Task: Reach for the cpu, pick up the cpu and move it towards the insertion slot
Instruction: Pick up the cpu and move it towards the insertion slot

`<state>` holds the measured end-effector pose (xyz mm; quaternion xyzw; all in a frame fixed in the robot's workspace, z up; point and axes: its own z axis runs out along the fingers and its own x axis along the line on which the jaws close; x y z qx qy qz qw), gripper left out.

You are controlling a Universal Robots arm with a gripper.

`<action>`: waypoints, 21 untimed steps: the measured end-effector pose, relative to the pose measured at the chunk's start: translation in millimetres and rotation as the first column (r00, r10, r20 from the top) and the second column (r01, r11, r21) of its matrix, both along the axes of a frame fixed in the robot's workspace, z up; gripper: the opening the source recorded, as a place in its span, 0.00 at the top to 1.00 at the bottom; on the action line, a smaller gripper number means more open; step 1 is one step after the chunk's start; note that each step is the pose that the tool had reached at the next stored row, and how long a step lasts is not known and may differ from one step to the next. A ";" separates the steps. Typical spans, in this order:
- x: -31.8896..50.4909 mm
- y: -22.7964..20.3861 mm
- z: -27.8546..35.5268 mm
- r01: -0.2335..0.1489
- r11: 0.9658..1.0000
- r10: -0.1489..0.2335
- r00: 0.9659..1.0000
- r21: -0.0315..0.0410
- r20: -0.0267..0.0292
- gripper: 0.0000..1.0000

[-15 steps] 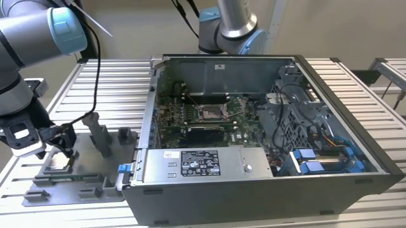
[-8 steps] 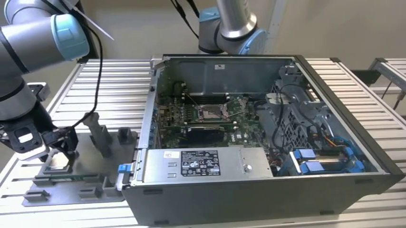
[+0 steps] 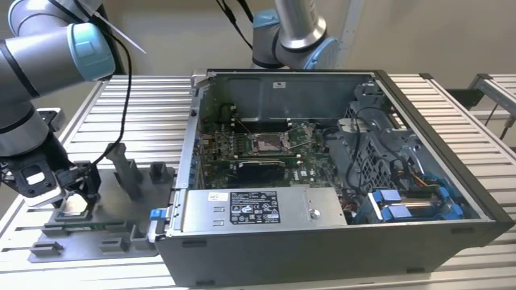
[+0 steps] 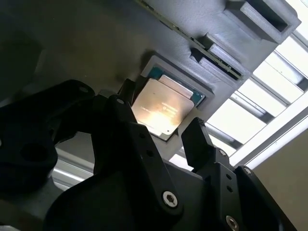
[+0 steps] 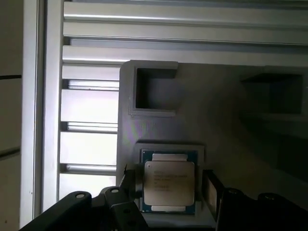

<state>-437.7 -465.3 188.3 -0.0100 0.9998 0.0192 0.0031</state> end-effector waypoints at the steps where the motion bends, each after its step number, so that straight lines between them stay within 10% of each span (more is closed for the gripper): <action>1: 0.0 0.0 -0.6 0.000 1.000 0.000 1.000 0.000 0.000 0.00; 16: 0.0 0.0 -3.0 0.000 1.000 0.000 1.000 0.000 0.000 0.00; 17: 0.0 0.0 -3.1 0.000 1.000 0.000 1.000 0.000 0.000 1.00; 21: 0.0 0.0 -3.1 0.000 1.000 0.000 1.000 0.000 0.000 1.00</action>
